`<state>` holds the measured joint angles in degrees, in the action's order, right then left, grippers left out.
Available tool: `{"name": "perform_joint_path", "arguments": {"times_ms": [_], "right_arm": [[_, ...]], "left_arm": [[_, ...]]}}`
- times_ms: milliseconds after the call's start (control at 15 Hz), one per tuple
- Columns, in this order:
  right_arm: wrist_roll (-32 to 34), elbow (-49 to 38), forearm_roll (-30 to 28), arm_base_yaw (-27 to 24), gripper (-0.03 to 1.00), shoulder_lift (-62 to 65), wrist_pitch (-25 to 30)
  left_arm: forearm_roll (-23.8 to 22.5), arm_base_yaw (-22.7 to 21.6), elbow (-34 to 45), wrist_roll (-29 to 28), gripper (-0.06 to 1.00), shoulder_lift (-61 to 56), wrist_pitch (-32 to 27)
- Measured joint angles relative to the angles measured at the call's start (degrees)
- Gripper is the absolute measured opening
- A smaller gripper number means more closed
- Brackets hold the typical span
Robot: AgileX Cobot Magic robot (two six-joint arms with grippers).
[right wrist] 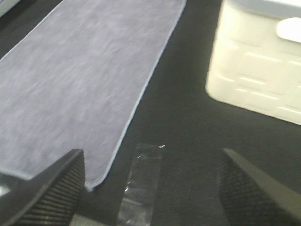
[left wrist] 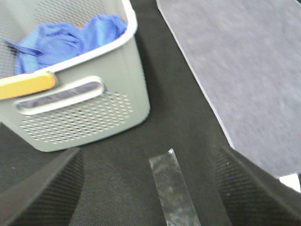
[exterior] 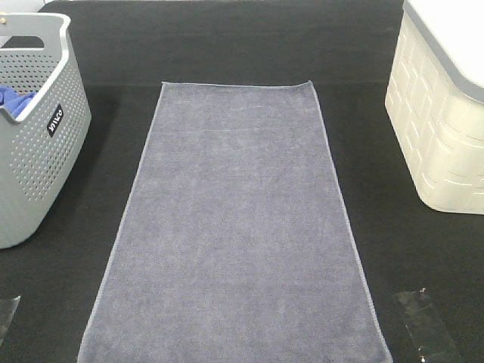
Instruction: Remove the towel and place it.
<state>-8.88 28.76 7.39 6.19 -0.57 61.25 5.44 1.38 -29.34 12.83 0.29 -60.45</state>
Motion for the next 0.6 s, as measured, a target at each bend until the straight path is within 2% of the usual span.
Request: {"name": "perform_joint_path", "arguments": {"times_ms": [200, 600], "right_arm": [[0.0, 0.0, 0.1, -4.4, 0.73, 0.8, -0.1], [0.0, 0.0, 0.5, -4.8, 0.73, 0.8, -0.1]], "left_arm": [[0.0, -2.3, 0.0, 0.0, 0.74, -0.5, 0.0], [-0.1, -2.4, 0.0, 0.0, 0.74, -0.6, 0.0]]}}
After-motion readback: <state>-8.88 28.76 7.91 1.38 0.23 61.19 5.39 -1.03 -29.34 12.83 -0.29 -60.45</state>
